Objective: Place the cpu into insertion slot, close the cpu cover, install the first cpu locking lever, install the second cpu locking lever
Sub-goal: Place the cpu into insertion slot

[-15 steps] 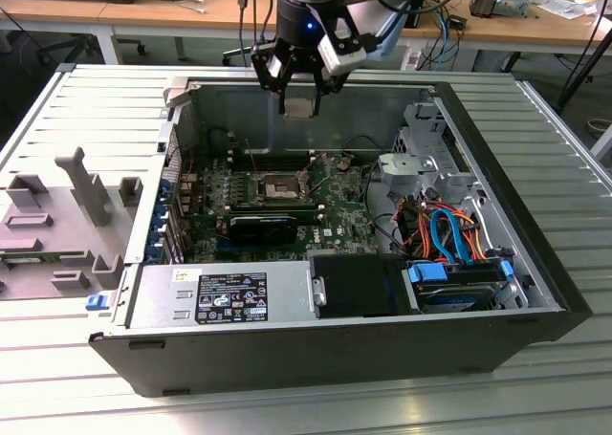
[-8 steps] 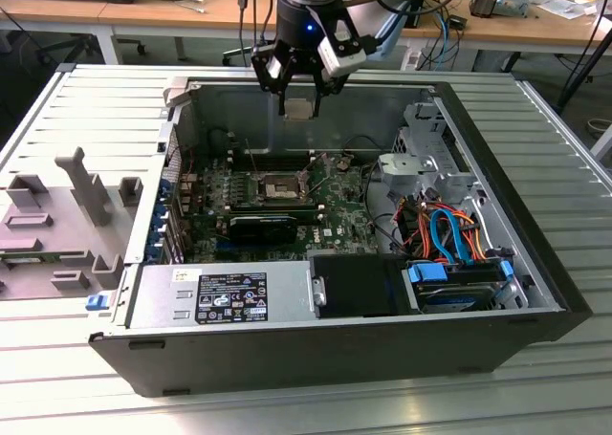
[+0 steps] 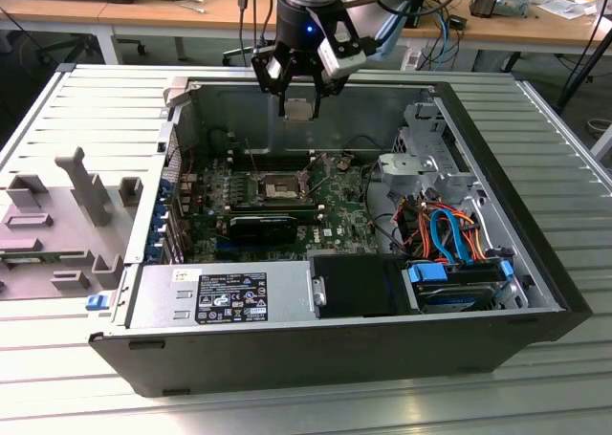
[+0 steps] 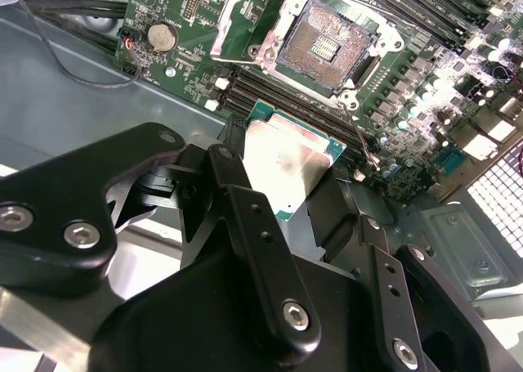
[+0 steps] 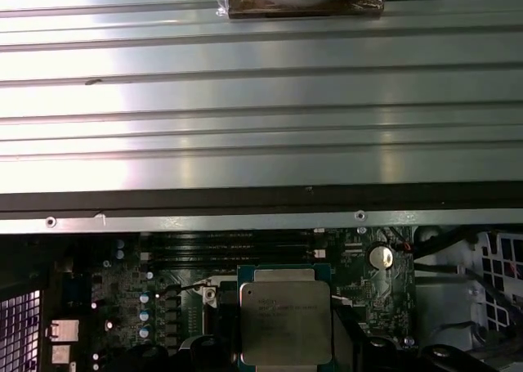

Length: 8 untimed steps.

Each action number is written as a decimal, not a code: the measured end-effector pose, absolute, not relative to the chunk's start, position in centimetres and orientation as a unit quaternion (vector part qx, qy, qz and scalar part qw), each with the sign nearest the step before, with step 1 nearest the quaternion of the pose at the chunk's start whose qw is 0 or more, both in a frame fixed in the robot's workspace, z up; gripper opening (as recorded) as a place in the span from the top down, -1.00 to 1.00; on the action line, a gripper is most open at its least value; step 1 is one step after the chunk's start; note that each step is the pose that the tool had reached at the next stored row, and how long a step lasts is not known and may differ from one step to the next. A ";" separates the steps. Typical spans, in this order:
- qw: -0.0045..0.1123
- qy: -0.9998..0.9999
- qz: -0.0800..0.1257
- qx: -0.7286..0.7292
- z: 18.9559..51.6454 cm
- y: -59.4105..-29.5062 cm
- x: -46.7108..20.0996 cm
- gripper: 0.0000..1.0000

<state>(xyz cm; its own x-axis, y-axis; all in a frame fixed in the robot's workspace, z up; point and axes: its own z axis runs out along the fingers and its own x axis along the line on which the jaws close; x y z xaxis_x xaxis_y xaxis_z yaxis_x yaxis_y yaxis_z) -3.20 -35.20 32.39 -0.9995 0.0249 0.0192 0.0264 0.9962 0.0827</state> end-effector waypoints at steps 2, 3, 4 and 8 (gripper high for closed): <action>0.009 -0.999 -0.041 -0.013 32.3 -35.2 -3.2 -0.08; 0.009 -0.999 -0.042 -0.013 32.3 -35.2 -3.2 -0.08; 0.009 -0.999 -0.042 -0.013 32.3 -35.2 -3.2 -0.08; 0.009 -0.999 -0.042 -0.013 32.2 -35.2 -3.2 -0.08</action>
